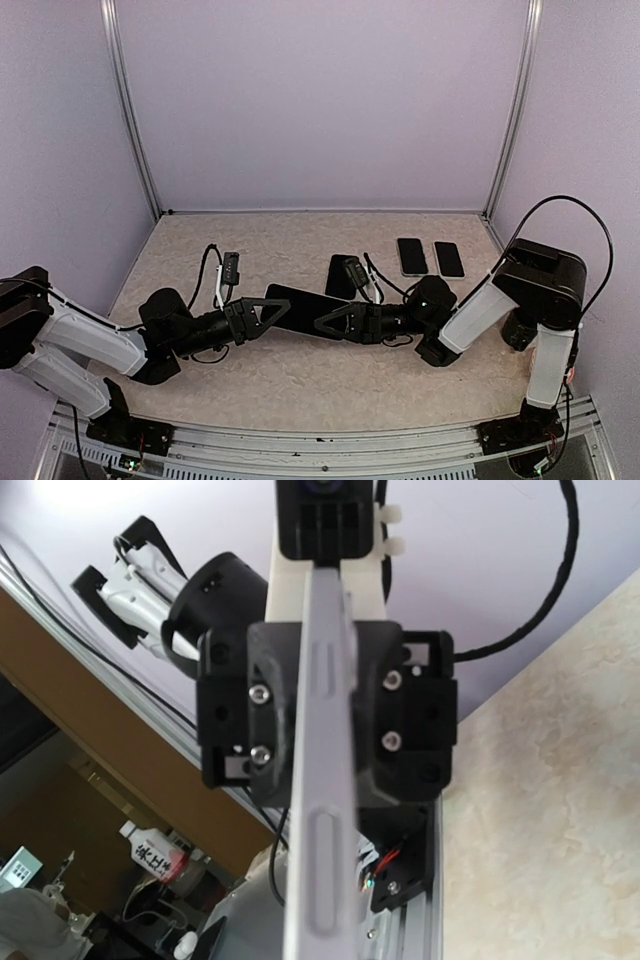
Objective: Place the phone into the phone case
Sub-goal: Pass from the left arm to the right, then move the phone case to the center of the board.
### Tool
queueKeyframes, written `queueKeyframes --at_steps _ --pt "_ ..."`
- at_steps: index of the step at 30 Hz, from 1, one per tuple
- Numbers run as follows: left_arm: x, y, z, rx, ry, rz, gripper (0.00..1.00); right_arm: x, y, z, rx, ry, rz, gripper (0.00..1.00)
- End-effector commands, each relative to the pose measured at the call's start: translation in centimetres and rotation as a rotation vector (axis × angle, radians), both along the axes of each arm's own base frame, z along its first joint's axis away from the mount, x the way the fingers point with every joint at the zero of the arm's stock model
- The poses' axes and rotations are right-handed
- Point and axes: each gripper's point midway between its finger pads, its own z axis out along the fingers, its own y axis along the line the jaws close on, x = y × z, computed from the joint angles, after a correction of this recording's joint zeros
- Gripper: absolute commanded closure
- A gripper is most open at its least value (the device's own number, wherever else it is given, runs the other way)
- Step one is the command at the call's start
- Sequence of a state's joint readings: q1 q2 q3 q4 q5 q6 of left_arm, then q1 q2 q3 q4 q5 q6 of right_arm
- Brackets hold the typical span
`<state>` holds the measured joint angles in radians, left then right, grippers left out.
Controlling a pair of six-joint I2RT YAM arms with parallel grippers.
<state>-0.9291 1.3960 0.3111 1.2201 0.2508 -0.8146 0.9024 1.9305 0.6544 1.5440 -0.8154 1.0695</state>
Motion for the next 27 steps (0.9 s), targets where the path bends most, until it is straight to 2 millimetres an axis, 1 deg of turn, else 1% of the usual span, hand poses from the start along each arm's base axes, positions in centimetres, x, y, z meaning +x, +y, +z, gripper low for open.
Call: queueKeyframes --at_steps 1,4,6,9,10,11,12,14,19,22,27 --pt "1.0 0.5 1.3 -0.036 -0.039 0.055 0.84 -1.6 -0.2 2.7 0.098 -0.085 0.067 1.00" --pt "1.0 0.6 1.2 -0.035 -0.037 0.058 0.64 -1.5 -0.4 2.8 0.095 -0.087 0.064 1.00" --pt "1.0 0.7 1.1 -0.032 -0.035 0.066 0.48 -1.1 -0.7 2.7 0.084 -0.087 0.047 1.00" --pt "1.1 1.2 1.0 -0.028 -0.034 0.086 0.29 -0.2 -1.1 2.7 0.057 -0.107 0.004 1.00" --pt "1.1 1.4 0.9 -0.025 -0.032 0.096 0.21 0.2 -1.2 2.3 0.028 -0.101 -0.012 1.00" --pt "1.1 1.5 0.9 -0.022 -0.034 0.100 0.12 0.5 -1.4 2.5 0.020 -0.119 -0.030 1.00" --pt "1.1 1.6 0.9 -0.018 -0.034 0.104 0.03 1.0 -1.5 2.0 -0.014 -0.115 -0.050 1.00" --pt "1.2 1.9 0.8 -0.010 -0.036 0.116 0.01 2.0 -1.7 1.6 -0.064 -0.125 -0.097 1.00" --pt "1.3 2.4 0.7 -0.004 -0.034 0.138 0.01 4.8 -2.5 0.6 -0.187 -0.156 -0.237 1.00" --pt "1.4 2.6 0.4 0.006 -0.028 0.148 0.01 6.9 -3.0 -0.3 -0.299 -0.185 -0.353 1.00" --pt "1.5 2.9 -0.1 0.023 -0.015 0.165 0.01 10.0 -5.0 -0.8 -0.445 -0.256 -0.555 1.00"
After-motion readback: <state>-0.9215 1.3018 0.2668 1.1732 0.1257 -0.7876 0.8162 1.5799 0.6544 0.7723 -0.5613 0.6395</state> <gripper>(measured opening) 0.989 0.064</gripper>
